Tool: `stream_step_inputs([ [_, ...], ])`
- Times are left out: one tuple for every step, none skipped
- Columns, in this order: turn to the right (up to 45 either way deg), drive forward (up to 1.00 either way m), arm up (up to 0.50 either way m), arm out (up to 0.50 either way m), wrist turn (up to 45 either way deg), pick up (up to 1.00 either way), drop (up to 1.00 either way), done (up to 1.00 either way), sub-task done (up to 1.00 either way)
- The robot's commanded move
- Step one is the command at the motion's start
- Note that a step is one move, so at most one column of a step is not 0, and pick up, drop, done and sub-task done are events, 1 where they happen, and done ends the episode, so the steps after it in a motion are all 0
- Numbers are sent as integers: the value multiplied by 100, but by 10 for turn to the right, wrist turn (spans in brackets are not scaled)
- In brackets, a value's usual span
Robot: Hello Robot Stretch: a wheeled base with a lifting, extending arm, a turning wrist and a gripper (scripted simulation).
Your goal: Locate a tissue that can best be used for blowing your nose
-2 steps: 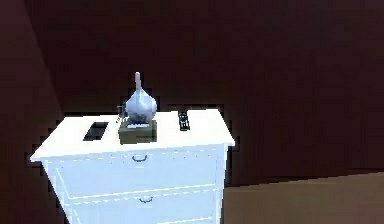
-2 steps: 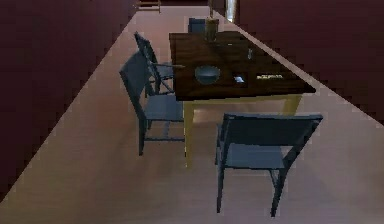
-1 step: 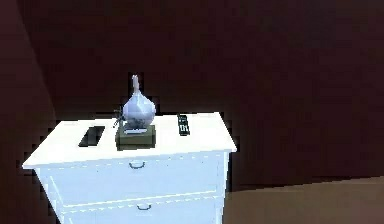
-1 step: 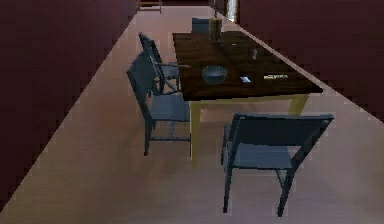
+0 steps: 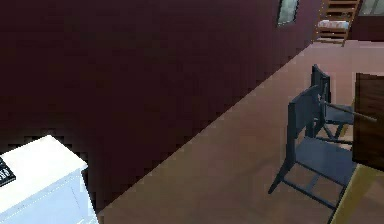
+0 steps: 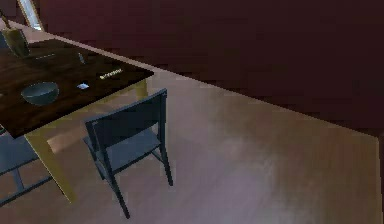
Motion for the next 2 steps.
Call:
stream_step_inputs([
  [90, 0, 0, 0, 0, 0, 0, 0, 0],
  [0, 50, 0, 0, 0, 0, 0, 0, 0],
])
